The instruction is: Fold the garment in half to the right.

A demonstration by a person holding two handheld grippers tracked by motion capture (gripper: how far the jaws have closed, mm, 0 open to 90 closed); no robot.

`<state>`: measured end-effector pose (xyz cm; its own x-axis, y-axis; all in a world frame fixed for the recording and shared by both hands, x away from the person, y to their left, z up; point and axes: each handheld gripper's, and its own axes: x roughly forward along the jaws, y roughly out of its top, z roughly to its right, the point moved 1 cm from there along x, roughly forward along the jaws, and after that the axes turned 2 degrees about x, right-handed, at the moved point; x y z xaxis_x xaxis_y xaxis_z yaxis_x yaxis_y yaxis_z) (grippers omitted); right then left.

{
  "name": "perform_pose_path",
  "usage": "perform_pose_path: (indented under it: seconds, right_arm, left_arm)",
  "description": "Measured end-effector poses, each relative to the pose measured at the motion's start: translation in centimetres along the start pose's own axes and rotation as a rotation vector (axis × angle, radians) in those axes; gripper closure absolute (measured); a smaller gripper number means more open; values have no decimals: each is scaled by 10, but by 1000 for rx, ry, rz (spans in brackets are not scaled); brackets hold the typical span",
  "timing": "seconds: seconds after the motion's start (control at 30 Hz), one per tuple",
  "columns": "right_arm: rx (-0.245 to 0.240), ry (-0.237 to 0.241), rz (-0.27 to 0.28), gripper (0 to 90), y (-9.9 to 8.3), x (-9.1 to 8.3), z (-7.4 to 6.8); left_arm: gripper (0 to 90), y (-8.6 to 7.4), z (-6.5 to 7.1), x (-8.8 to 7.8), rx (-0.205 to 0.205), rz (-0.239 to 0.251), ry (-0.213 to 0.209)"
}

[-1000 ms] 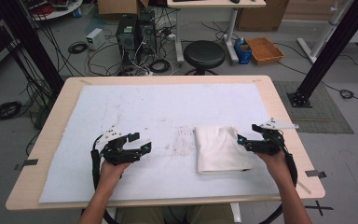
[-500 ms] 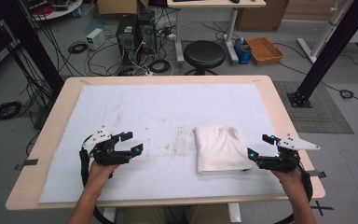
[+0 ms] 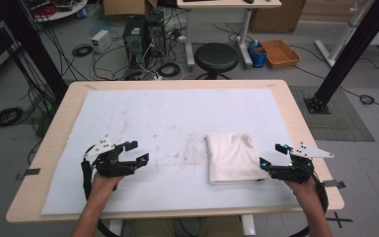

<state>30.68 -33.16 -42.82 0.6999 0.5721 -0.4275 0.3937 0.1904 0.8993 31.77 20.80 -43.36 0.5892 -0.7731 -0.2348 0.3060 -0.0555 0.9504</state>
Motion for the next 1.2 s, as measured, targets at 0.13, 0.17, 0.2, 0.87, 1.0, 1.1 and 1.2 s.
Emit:
perform_pose_path:
  seconds: [0.13, 0.17, 0.2, 0.87, 1.0, 1.1, 1.2]
  right_arm:
    - [1, 0, 2, 147, 1, 1, -2]
    - [-1, 1, 3, 147, 1, 2, -2]
    - [-1, 1, 3, 147, 1, 2, -2]
    - [-8, 8, 9, 147, 3, 0, -4]
    - [-8, 6, 8, 147, 3, 1, -4]
    - [-11, 7, 9, 146, 3, 1, -4]
    - [-11, 7, 9, 146, 3, 1, -4]
  left_arm:
    - [238, -1, 1, -1, 3, 0, -1]
    - [238, -1, 0, -1, 0, -3, 1]
    - [238, -1, 0, -1, 0, -3, 1]
    - [238, -3, 2, -1, -3, -9, 2]
    - [238, -3, 2, -1, -4, -9, 2]
    - [238, -3, 2, -1, -4, -9, 2]
    - [238, -3, 2, -1, -7, -7, 2]
